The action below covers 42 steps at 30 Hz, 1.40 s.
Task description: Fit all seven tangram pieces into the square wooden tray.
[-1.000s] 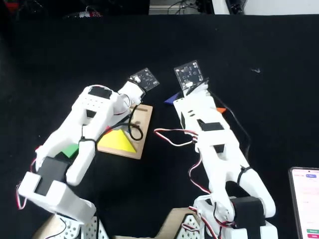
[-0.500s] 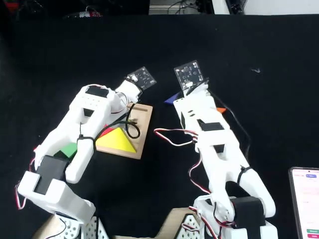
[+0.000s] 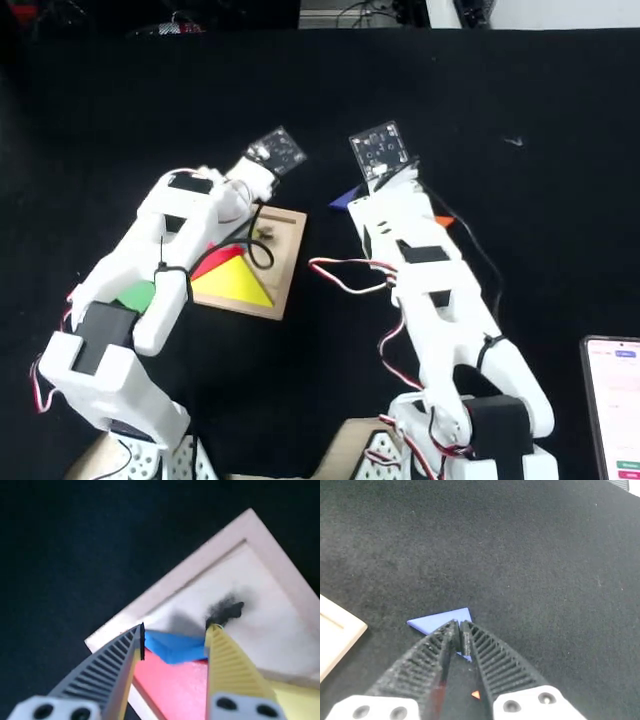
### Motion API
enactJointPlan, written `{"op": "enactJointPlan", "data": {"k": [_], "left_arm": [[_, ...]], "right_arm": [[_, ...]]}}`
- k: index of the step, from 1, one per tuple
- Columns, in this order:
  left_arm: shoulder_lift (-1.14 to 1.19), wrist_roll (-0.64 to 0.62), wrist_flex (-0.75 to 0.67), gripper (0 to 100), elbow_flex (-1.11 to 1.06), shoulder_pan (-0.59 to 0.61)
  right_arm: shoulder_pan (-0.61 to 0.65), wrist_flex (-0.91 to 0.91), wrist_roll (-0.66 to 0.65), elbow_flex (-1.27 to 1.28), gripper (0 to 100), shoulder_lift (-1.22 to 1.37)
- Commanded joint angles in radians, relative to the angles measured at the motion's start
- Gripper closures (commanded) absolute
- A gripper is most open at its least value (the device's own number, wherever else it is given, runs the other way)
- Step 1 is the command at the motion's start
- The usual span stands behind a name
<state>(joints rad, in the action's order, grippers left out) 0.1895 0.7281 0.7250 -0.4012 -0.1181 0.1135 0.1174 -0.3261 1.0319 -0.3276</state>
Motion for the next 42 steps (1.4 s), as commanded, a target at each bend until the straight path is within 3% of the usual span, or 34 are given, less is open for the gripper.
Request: {"op": "enactJointPlan", "data": {"k": [1, 4, 8, 14, 19, 25, 42], "left_arm": [[0.008, -0.003, -0.034, 79, 0.113, 0.041], [0.048, -0.018, -0.031, 79, 0.186, 0.087], [0.083, -0.127, -0.011, 79, 0.243, 0.119], [-0.008, -0.13, 0.249, 79, 0.332, 0.11], [-0.127, 0.046, 0.393, 79, 0.28, 0.056], [-0.112, 0.118, 0.213, 79, 0.125, 0.054], [-0.005, 0.12, 0.137, 79, 0.113, 0.016]], "right_arm": [[0.015, -0.023, 0.003, -0.007, 98.6, -0.031], [0.015, -0.023, 0.003, -0.007, 98.6, -0.031], [0.015, -0.023, 0.003, -0.007, 98.6, -0.031], [0.015, -0.023, 0.003, -0.007, 98.6, -0.031], [0.015, -0.023, 0.003, -0.007, 98.6, -0.031], [0.015, -0.023, 0.003, -0.007, 98.6, -0.031], [0.015, -0.023, 0.003, -0.007, 98.6, -0.031]]}}
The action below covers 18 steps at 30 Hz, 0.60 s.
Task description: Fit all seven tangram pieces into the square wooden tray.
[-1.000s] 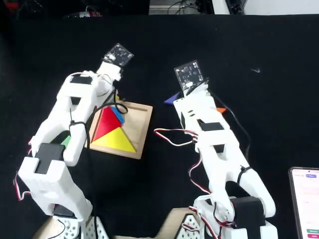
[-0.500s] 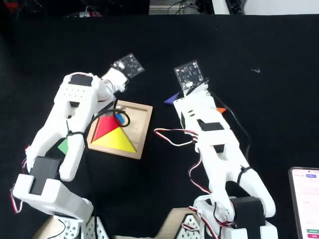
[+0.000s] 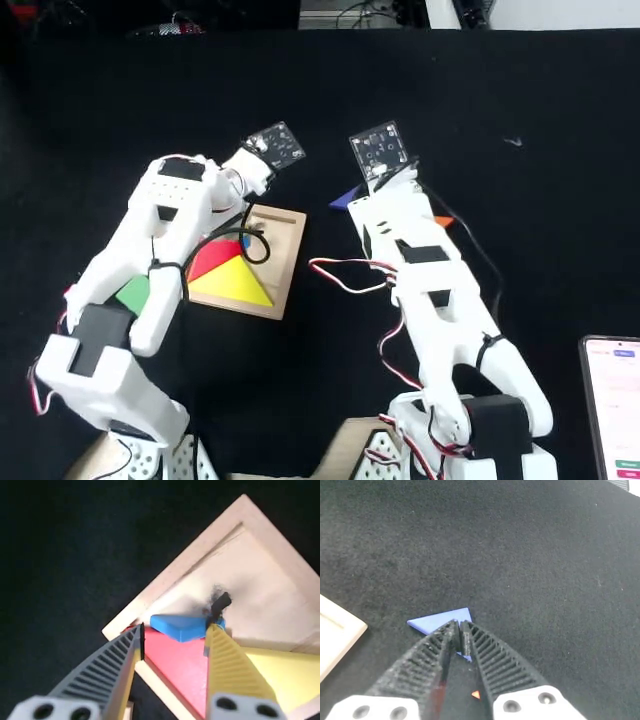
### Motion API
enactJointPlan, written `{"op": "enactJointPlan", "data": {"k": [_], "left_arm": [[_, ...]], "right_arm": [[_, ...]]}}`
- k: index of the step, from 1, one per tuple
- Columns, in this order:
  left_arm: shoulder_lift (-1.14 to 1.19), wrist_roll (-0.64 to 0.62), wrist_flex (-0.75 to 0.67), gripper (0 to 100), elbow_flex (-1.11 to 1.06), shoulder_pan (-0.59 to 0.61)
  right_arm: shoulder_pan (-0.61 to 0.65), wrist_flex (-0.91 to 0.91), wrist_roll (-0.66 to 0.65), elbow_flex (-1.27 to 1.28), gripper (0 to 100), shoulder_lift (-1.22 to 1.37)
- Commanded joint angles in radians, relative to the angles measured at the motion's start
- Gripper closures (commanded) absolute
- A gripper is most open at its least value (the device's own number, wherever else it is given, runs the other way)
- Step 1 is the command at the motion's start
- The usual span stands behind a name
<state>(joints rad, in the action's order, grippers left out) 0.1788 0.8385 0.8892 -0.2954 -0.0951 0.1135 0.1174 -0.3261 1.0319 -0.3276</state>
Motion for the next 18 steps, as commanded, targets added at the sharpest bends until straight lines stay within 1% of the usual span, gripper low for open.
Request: {"op": "enactJointPlan", "data": {"k": [1, 6, 13, 18], "left_arm": [[0.011, 0.009, -0.028, 79, 0.008, -0.007], [0.06, 0.009, -0.028, 79, 0.074, -0.002], [0.221, -0.002, -0.02, 79, 0.239, 0.015], [0.236, -0.092, -0.018, 79, 0.311, 0.051]], "right_arm": [[0.015, -0.023, 0.003, -0.007, 98.6, -0.031], [0.015, -0.023, 0.003, -0.007, 98.6, -0.031], [0.015, -0.023, 0.003, -0.007, 98.6, -0.031], [0.015, -0.023, 0.003, -0.007, 98.6, -0.031]]}}
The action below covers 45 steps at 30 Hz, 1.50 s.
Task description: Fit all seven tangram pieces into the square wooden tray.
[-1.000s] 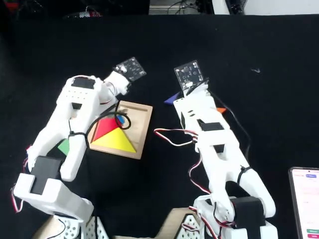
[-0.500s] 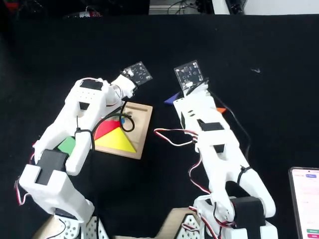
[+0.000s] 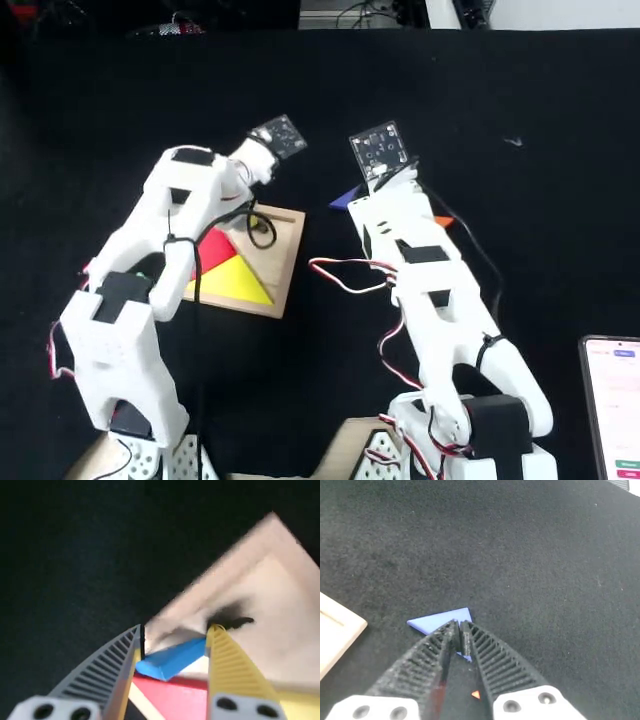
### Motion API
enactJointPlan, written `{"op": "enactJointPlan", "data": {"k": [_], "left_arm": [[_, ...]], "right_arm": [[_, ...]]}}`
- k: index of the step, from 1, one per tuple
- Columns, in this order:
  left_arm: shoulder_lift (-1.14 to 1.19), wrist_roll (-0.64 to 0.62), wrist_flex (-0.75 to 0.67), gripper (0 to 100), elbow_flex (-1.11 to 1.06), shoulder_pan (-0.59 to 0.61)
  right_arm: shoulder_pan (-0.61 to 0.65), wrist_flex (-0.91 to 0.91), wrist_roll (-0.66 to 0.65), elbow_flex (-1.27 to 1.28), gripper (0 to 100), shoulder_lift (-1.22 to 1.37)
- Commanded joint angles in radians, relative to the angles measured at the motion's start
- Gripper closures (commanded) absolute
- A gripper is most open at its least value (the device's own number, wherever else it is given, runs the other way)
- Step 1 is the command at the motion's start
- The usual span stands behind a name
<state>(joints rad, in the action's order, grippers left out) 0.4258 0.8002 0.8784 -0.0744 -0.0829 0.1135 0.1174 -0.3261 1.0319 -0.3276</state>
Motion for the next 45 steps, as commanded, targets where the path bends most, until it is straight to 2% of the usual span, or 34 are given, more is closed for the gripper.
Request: {"op": "enactJointPlan", "data": {"k": [1, 12, 25, 30, 37, 41, 45], "left_arm": [[-0.018, -0.058, -0.008, 79, 0.09, 0.042], [-0.252, -0.097, -0.015, 79, -0.001, 0.085], [-0.13, -0.089, -0.008, 79, -0.002, 0.097], [-0.132, -0.048, 0.097, 79, 0.002, 0.097], [-0.132, -0.04, 0.114, 79, 0.001, 0.117], [-0.186, -0.044, 0.127, 79, -0.013, 0.117], [-0.29, -0.025, 0.138, 79, -0.127, 0.062]], "right_arm": [[0.015, -0.023, 0.003, -0.007, 98.6, -0.031], [0.015, -0.023, 0.003, -0.007, 98.6, -0.031], [0.015, -0.023, 0.003, -0.007, 98.6, -0.031], [0.015, -0.023, 0.003, -0.007, 98.6, -0.031], [0.015, -0.023, 0.003, -0.007, 98.6, -0.031], [0.015, -0.023, 0.003, -0.007, 98.6, -0.031], [0.015, -0.023, 0.003, -0.007, 98.6, -0.031]]}}
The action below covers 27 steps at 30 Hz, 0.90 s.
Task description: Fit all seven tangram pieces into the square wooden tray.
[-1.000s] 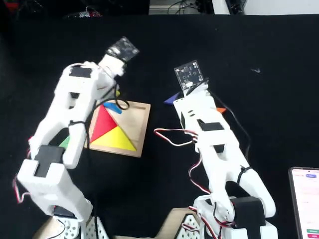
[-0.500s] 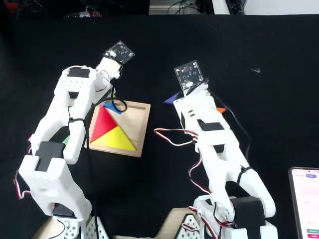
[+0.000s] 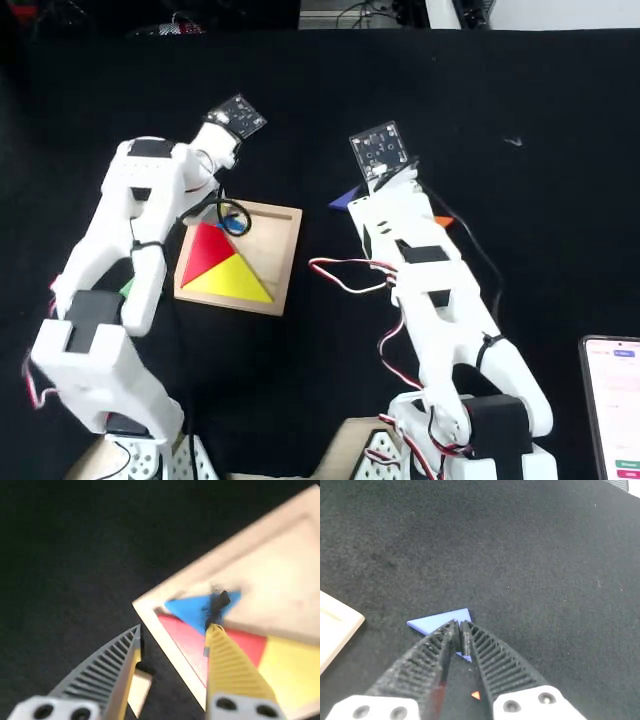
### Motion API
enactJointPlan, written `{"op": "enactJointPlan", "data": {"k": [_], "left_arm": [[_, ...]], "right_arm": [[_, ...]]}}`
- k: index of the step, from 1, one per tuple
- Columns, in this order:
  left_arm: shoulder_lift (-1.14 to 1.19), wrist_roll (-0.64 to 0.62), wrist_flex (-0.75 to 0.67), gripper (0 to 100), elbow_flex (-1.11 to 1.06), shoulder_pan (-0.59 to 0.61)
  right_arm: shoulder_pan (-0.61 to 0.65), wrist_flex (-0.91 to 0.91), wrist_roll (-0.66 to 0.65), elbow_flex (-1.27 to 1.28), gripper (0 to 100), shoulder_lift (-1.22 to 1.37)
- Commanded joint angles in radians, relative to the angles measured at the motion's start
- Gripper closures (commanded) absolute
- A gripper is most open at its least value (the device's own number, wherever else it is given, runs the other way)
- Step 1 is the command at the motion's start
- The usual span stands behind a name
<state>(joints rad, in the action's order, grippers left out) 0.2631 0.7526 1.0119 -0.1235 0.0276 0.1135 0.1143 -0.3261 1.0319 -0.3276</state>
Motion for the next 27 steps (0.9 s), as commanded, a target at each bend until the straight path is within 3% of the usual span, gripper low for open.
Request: {"op": "enactJointPlan", "data": {"k": [1, 9, 27], "left_arm": [[-0.144, 0.043, -0.023, 79, -0.11, -0.053], [-0.172, 0.054, -0.288, 79, -0.289, -0.059], [0.064, -0.043, -0.296, 79, -0.074, -0.096]], "right_arm": [[0.015, -0.02, 0.003, -0.007, 98.6, -0.031], [0.015, -0.02, 0.003, -0.007, 98.6, -0.031], [0.015, -0.02, 0.003, -0.007, 98.6, -0.031]]}}
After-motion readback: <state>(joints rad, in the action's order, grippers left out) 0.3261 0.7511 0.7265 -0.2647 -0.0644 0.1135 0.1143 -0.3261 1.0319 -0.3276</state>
